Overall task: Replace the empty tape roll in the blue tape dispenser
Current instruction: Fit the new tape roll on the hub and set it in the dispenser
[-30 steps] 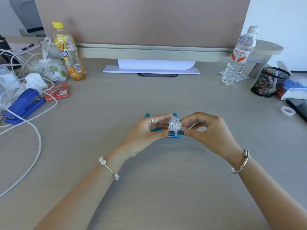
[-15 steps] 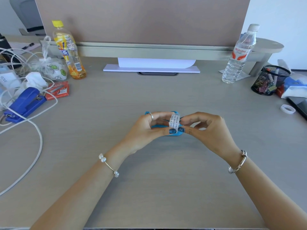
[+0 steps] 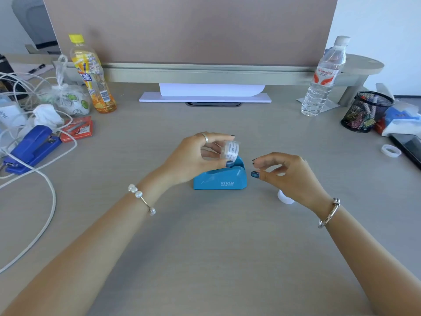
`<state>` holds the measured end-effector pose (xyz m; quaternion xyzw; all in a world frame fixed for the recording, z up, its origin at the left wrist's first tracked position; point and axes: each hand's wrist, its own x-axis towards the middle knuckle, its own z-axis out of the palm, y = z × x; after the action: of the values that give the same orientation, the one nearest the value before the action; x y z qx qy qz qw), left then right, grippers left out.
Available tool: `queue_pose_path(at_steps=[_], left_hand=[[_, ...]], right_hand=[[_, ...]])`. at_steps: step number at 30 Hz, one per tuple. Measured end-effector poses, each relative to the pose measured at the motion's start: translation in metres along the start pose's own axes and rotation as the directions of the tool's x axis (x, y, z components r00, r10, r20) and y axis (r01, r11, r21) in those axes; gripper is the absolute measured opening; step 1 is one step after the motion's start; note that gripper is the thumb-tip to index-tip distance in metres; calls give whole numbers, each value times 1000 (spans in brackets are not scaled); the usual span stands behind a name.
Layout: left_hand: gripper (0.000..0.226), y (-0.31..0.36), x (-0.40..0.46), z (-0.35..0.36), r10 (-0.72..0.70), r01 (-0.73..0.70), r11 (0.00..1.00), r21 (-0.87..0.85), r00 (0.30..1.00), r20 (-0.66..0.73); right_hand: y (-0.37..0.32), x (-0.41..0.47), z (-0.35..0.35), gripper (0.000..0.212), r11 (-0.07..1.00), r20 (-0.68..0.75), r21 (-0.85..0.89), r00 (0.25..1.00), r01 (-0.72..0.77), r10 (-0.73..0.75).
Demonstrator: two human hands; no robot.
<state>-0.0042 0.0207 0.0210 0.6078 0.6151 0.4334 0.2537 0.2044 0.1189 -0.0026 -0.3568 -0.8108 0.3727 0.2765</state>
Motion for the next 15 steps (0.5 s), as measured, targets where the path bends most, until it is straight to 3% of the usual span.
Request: queue_pose_path(at_steps=[5,10,15], left_hand=[[47,-4,8,1,-2,-5,987,159,999,45],[39,-6,15,-2,-4,-10,981,196,997,72],[45,-8,16,-7,-35,9,982,190,990,136]], right_hand=[[7,4,-1,15,1000,-21,15,1000,-6,6],[15,2,0,15,999,-24,36,1000,-16,17],[16,2,-1,17,999,-23,36,1000,1,0]])
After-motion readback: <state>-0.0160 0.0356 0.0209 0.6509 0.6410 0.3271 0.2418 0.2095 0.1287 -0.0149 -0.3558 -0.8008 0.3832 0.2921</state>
